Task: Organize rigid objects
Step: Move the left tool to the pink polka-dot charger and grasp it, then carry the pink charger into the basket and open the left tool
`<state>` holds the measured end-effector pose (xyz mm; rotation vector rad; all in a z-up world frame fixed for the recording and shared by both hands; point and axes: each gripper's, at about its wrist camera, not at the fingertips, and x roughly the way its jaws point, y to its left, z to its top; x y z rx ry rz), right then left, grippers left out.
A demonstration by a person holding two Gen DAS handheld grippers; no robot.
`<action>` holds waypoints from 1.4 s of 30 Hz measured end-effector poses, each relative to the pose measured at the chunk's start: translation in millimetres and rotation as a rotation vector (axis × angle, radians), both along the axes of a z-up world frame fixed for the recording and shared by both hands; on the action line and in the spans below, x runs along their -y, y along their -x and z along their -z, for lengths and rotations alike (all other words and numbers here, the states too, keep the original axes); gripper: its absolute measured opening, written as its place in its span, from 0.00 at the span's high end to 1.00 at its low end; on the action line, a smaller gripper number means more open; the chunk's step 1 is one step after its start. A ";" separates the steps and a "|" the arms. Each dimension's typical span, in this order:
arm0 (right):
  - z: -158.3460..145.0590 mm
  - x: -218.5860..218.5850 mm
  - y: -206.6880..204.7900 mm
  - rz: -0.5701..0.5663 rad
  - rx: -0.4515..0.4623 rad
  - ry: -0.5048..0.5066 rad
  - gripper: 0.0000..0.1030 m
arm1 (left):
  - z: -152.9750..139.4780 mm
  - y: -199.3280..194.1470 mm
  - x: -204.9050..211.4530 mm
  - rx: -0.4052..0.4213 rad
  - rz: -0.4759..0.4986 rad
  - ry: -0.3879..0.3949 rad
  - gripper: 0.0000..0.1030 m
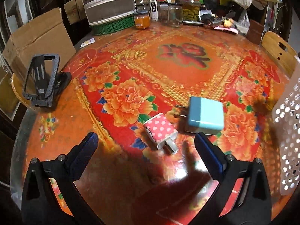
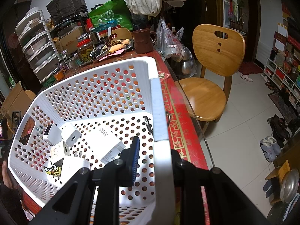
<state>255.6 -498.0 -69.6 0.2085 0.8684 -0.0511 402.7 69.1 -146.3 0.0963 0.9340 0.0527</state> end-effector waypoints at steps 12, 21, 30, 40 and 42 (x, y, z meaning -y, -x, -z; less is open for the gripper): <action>-0.6 1.0 -0.1 0.003 0.008 -0.002 0.79 | 8.4 -11.3 -4.1 0.040 -0.012 0.050 0.66; -1.1 2.1 -0.7 0.004 0.014 -0.005 0.79 | -28.9 19.2 0.1 0.255 -0.072 -0.037 0.66; -0.1 1.5 0.5 0.007 0.013 -0.006 0.79 | -37.3 25.3 4.1 0.282 -0.102 -0.112 0.66; 0.4 -0.2 0.6 0.002 0.008 -0.001 0.79 | -89.3 54.5 37.8 0.344 -0.076 -0.201 0.66; 0.3 -0.2 0.6 0.002 0.009 -0.001 0.79 | -101.8 59.6 47.0 0.357 -0.080 -0.247 0.66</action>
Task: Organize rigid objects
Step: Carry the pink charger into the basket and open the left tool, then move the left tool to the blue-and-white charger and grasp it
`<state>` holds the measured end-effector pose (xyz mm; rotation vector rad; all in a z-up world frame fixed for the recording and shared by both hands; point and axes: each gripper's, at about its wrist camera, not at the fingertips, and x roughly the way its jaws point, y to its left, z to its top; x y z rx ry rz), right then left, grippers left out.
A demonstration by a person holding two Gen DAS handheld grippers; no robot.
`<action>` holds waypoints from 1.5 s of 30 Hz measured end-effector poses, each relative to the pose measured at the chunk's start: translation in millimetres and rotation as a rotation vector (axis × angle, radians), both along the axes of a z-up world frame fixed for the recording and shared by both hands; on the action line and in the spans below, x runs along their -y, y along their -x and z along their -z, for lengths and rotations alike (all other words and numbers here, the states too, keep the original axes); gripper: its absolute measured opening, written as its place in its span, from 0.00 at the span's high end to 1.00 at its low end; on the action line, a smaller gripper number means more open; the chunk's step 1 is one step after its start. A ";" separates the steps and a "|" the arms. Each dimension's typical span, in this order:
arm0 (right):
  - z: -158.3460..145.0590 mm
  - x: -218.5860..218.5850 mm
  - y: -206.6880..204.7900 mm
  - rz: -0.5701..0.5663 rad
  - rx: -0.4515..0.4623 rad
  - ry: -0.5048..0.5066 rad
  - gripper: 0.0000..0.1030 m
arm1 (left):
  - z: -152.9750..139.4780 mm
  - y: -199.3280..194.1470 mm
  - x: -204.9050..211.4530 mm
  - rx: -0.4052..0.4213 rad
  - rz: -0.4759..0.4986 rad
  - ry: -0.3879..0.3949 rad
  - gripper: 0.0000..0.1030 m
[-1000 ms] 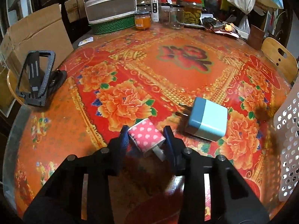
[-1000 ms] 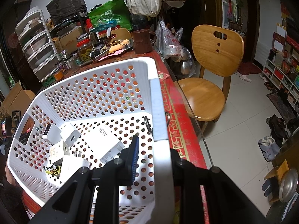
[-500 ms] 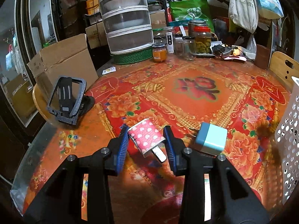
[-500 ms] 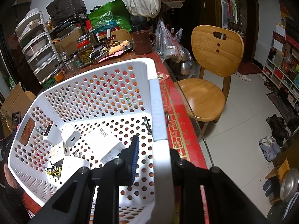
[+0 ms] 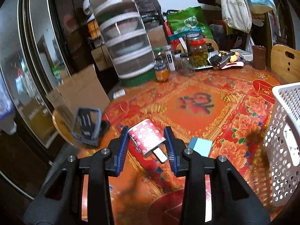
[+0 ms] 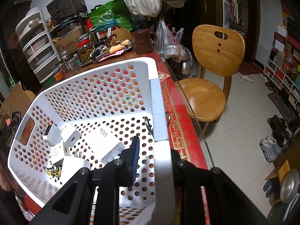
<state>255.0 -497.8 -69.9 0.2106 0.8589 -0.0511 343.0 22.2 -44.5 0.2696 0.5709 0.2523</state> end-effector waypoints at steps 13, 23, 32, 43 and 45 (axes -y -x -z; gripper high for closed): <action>1.1 -1.5 0.4 0.000 0.001 0.000 0.79 | -54.2 30.0 89.9 -0.019 0.160 -0.040 0.66; 1.2 -1.3 -0.4 -0.004 0.001 -0.005 0.78 | -18.5 23.0 236.8 -0.276 0.448 -0.176 0.64; 2.1 -2.6 -0.9 -0.008 0.001 -0.010 0.77 | 3.8 17.5 285.6 -0.370 0.519 -0.215 0.64; 3.3 -3.5 0.8 -0.014 0.003 -0.009 0.77 | -57.9 6.9 155.2 -0.134 0.377 0.057 0.01; 3.5 -3.1 1.3 -0.014 0.004 -0.009 0.77 | -59.2 2.8 125.8 -0.095 0.313 0.035 0.01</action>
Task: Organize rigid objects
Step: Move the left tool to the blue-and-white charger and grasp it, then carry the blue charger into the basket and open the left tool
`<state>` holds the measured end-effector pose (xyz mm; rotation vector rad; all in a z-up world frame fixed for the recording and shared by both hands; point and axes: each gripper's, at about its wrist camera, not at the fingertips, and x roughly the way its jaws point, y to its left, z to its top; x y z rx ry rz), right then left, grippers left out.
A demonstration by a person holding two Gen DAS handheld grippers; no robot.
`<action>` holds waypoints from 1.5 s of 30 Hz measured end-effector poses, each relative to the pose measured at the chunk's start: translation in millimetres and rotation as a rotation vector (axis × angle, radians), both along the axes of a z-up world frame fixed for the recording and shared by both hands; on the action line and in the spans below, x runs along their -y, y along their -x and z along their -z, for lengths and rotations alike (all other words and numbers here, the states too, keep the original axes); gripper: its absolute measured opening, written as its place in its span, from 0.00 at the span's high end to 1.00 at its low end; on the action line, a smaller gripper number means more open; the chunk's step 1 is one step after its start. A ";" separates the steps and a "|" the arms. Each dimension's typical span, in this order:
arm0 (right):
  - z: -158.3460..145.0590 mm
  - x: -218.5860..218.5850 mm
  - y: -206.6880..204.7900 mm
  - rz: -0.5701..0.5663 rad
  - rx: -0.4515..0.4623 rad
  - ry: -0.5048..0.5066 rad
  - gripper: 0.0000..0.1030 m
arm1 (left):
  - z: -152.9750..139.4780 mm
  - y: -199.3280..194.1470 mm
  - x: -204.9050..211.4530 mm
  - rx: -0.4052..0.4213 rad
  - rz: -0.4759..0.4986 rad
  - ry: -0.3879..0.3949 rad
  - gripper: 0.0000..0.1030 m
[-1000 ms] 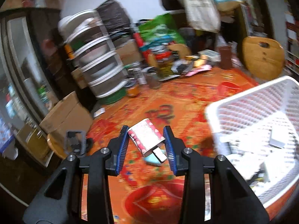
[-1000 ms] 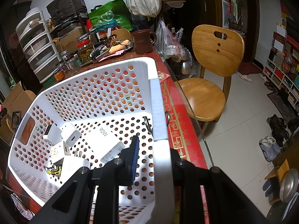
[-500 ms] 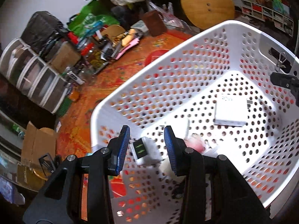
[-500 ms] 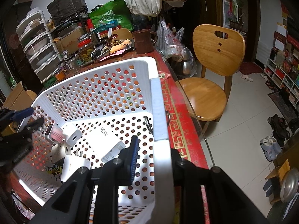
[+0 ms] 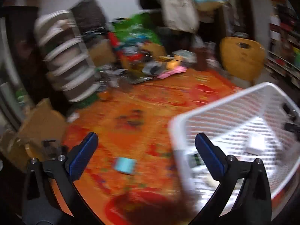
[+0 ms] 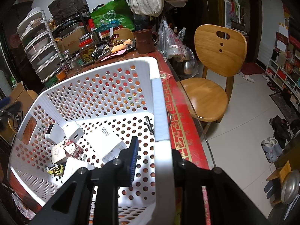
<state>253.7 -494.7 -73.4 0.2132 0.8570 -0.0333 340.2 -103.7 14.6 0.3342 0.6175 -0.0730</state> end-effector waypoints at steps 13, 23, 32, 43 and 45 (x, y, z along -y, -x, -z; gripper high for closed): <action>-1.7 2.2 -0.8 -0.001 -0.001 0.005 0.77 | 129.8 -76.1 -125.1 -0.264 -0.162 0.089 0.01; -2.4 1.9 -1.7 -0.002 -0.004 0.011 0.77 | 166.0 -108.0 -109.0 -0.301 -0.160 0.117 0.01; -3.6 2.8 -2.1 -0.001 -0.002 0.014 0.77 | 167.2 -108.5 -117.6 -0.291 -0.150 0.174 0.40; -4.3 3.6 -1.8 0.009 0.001 0.029 0.77 | 131.6 -76.8 -119.9 -0.058 -0.235 0.079 0.42; -4.3 3.2 -1.5 0.009 0.000 0.032 0.77 | 126.8 -73.9 -123.9 -0.036 -0.254 0.082 0.42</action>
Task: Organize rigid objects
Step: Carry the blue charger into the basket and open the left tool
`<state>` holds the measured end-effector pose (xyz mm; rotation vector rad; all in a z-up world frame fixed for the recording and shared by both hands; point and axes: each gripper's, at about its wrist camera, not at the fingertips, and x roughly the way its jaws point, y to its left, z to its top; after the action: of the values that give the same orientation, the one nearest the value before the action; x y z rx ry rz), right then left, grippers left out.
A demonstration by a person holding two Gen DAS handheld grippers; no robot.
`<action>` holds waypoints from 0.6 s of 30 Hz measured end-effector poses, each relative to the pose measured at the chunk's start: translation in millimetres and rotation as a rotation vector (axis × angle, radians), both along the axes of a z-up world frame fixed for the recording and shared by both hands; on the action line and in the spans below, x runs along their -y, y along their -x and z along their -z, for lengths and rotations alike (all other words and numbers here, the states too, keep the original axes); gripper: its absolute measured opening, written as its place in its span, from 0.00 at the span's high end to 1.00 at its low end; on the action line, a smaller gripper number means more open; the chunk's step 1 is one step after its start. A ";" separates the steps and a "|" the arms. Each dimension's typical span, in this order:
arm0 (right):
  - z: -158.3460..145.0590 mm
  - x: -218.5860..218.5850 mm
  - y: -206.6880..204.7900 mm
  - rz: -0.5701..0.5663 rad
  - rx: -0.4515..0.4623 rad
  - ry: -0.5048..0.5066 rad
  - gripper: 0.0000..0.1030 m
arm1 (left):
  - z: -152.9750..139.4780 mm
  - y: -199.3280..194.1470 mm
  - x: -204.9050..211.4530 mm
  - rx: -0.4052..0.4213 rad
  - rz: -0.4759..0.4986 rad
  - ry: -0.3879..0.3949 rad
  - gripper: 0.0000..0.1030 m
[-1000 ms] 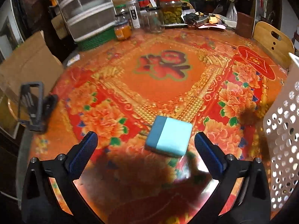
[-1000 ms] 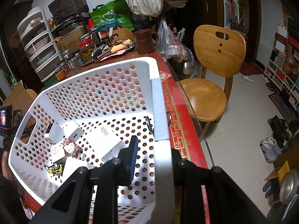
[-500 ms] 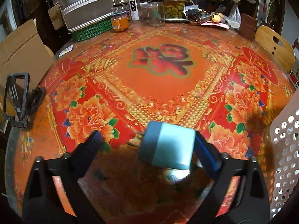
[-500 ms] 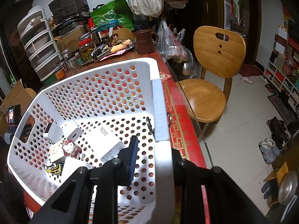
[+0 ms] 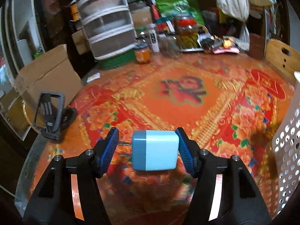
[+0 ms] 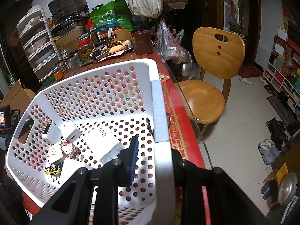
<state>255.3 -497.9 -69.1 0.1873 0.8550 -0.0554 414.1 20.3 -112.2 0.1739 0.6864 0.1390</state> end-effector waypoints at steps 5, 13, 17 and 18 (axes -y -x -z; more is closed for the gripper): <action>0.3 -0.6 0.1 0.000 -0.002 0.005 0.77 | -3.6 3.9 -6.8 0.020 -0.022 -0.004 0.42; 0.6 -1.2 0.3 0.000 -0.002 0.006 0.77 | -15.2 15.8 -3.1 0.084 -0.054 -0.052 0.42; 0.9 -1.5 0.3 0.000 -0.004 0.003 0.77 | -26.6 22.7 2.7 0.110 -0.064 -0.105 0.42; 1.3 -1.4 0.4 -0.003 -0.004 0.003 0.77 | -30.0 25.5 4.7 0.116 -0.062 -0.118 0.42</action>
<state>254.9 -496.5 -70.4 0.1835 0.8595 -0.0544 388.6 15.5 -82.2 0.2562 0.5688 0.2477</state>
